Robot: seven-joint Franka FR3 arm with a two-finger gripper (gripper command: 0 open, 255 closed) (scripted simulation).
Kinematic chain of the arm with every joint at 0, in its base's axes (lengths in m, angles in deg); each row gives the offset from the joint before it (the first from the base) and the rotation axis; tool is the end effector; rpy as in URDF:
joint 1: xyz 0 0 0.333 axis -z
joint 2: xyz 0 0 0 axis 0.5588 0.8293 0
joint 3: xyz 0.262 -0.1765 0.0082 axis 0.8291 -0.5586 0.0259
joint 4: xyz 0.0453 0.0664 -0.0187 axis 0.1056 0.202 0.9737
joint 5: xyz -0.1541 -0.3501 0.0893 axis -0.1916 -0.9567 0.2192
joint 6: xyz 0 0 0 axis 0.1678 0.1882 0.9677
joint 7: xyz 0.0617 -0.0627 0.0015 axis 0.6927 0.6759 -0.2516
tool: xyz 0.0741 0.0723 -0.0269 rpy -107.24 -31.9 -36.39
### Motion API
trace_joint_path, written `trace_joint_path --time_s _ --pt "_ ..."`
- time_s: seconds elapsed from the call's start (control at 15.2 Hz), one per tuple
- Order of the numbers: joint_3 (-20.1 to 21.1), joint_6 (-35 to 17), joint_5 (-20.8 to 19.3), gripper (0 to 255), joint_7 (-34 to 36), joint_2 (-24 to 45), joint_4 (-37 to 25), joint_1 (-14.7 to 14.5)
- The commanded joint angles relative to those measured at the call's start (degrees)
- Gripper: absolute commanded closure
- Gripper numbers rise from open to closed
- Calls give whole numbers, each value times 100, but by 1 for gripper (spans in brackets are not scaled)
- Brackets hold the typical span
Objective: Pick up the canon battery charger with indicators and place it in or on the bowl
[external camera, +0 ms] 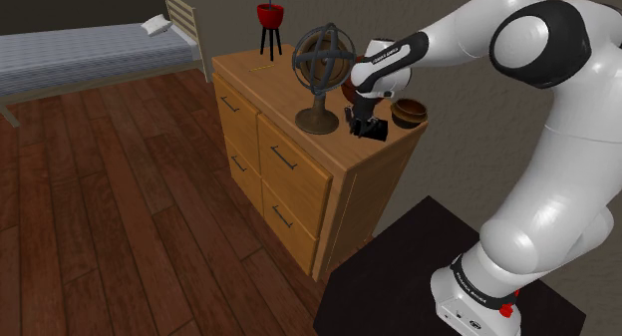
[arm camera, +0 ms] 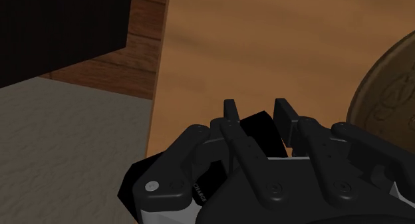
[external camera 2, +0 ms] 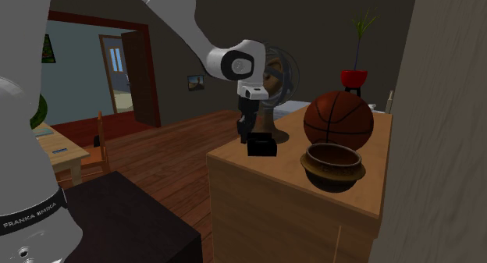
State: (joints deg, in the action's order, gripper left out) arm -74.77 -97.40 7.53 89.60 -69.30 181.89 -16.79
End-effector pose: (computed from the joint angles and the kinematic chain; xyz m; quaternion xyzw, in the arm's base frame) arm 0.5798 -0.1550 0.2889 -0.7914 0.6100 0.0330 0.0205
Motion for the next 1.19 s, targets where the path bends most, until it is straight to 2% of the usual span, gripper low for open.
trace_joint_path --time_s 0.0,1.12 --pt "-2 141 -3 255 4 -95 -47 3" --pt "-7 1284 -24 255 69 -745 -542 12"
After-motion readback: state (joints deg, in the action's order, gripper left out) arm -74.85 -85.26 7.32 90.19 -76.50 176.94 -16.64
